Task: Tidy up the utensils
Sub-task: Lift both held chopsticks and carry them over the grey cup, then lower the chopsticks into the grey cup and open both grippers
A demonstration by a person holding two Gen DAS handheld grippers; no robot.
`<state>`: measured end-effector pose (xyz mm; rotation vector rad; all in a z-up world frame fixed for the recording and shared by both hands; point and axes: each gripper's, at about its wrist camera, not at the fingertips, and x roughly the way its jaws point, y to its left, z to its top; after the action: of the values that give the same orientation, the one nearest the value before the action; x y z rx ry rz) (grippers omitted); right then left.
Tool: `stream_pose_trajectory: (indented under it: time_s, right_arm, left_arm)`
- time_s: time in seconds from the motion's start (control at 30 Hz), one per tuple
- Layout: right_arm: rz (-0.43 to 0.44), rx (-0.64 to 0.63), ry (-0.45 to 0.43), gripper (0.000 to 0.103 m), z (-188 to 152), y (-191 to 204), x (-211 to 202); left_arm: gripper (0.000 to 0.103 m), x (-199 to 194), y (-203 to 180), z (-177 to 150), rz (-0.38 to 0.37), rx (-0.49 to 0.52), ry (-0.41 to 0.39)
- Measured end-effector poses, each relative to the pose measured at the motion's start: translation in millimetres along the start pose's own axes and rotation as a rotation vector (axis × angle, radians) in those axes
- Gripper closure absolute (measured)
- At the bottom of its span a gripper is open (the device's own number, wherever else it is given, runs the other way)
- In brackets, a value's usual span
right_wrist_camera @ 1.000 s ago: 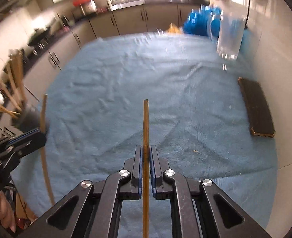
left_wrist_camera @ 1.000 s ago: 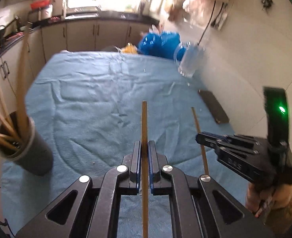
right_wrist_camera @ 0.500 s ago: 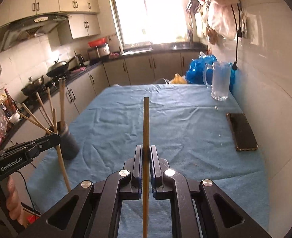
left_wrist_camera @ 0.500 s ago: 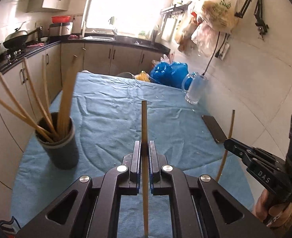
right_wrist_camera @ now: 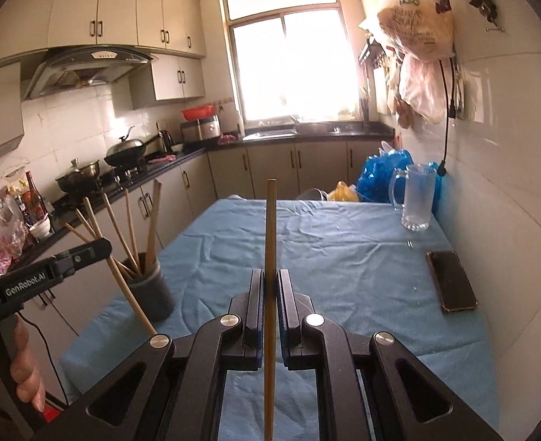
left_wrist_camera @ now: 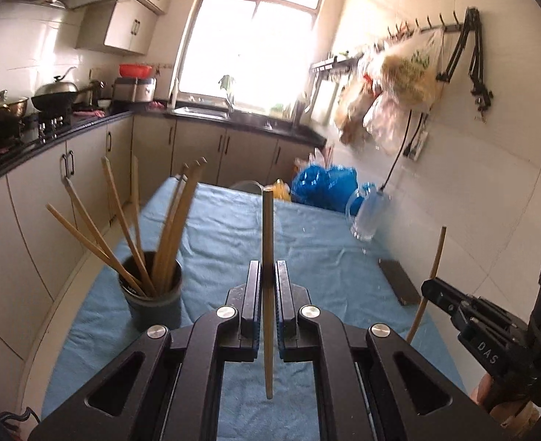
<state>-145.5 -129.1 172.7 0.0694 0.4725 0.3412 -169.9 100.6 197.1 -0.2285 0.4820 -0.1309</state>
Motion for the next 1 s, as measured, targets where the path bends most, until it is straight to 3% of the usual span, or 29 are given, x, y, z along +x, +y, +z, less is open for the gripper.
stream_pose_trajectory:
  time_s: [0.23,0.53,0.8,1.0]
  right_arm:
    - [0.047,-0.018,-0.031,0.096,19,22,8]
    - [0.164,0.002,-0.099,0.096,55,66,42]
    - [0.26,0.029,-0.175,0.096,95,119,87]
    - [0.269,0.045,-0.197,0.096,103,149,129]
  left_arm:
    - [0.097,-30,28,23,0.018,-0.058,-0.088]
    - [0.097,-52,78,60,0.12,-0.132,-0.234]
    - [0.097,-23,99,89,0.203,-0.086,-0.264]
    - [0.097,11,117,92,0.204,-0.104,-0.196]
